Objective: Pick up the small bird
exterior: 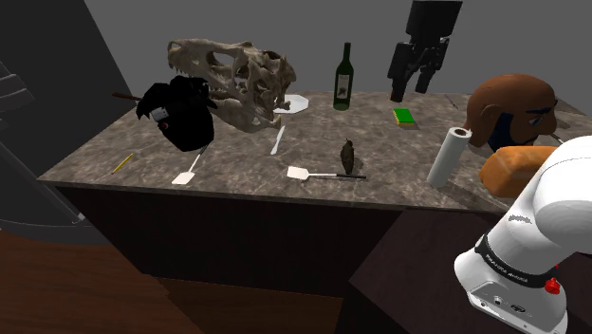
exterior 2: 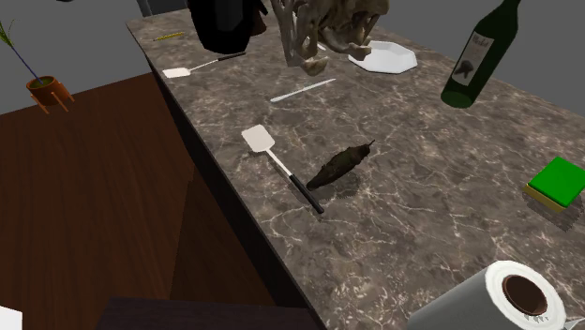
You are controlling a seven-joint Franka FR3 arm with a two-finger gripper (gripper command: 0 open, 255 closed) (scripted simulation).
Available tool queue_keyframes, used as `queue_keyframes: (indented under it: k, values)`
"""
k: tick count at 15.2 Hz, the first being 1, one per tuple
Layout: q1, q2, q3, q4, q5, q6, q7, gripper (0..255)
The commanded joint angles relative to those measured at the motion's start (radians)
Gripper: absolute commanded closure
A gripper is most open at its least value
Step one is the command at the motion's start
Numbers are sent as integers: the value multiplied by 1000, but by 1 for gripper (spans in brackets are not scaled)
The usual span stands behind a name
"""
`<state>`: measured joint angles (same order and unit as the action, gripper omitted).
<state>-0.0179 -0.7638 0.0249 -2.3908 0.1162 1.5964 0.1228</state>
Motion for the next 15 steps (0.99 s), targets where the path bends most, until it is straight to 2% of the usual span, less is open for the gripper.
queue_keyframes:
  k: [1,8,15]
  values:
    - [0,0,0,0,0,0,0,0]
    - [-51,87,13,-154,-12,306,53,0]
    - [-106,260,21,-236,-29,627,112,0]
